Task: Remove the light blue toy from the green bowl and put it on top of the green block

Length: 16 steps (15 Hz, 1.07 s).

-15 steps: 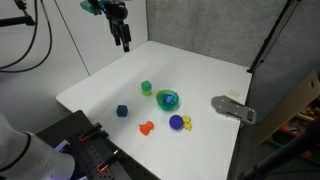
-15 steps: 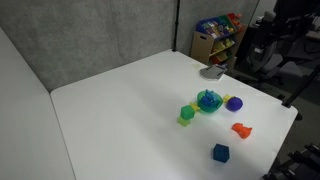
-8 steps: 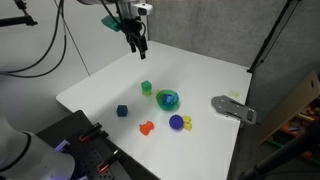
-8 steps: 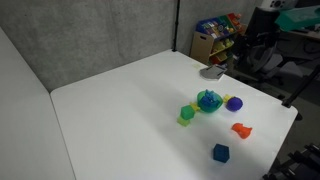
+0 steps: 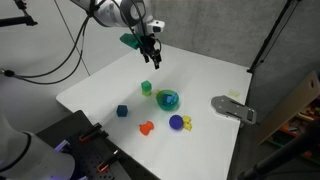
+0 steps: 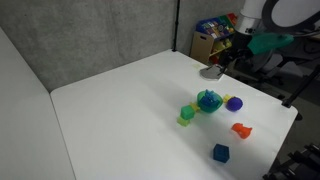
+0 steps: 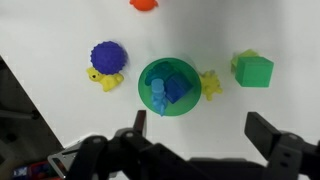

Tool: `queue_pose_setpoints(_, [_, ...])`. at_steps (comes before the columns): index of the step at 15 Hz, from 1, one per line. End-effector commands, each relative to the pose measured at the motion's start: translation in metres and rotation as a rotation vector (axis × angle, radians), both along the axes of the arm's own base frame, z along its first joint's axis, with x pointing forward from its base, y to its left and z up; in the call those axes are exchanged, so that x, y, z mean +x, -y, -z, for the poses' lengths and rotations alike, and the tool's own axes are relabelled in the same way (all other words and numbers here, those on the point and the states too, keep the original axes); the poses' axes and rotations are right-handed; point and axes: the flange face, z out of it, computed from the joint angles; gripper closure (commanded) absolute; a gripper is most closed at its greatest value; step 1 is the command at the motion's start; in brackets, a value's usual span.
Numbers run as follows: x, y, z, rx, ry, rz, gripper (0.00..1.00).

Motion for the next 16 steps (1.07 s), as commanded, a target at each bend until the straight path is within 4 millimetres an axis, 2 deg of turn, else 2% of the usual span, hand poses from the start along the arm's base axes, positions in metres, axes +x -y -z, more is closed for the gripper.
queue_pose_setpoints(1, [0.030,0.015,0.024,0.024,0.013,0.005,0.00])
queue_pose_setpoints(5, [0.051,0.033,0.069,0.040,-0.013,0.022,0.00])
queue_pose_setpoints(12, [0.070,0.045,0.164,-0.017,-0.106,0.048,0.00])
queue_pose_setpoints(14, [0.076,0.048,0.180,-0.032,-0.122,0.061,0.00])
queue_pose_setpoints(15, [0.062,0.046,0.173,-0.014,-0.124,0.051,0.00])
queue_pose_setpoints(16, [0.063,0.047,0.181,-0.019,-0.132,0.052,0.00])
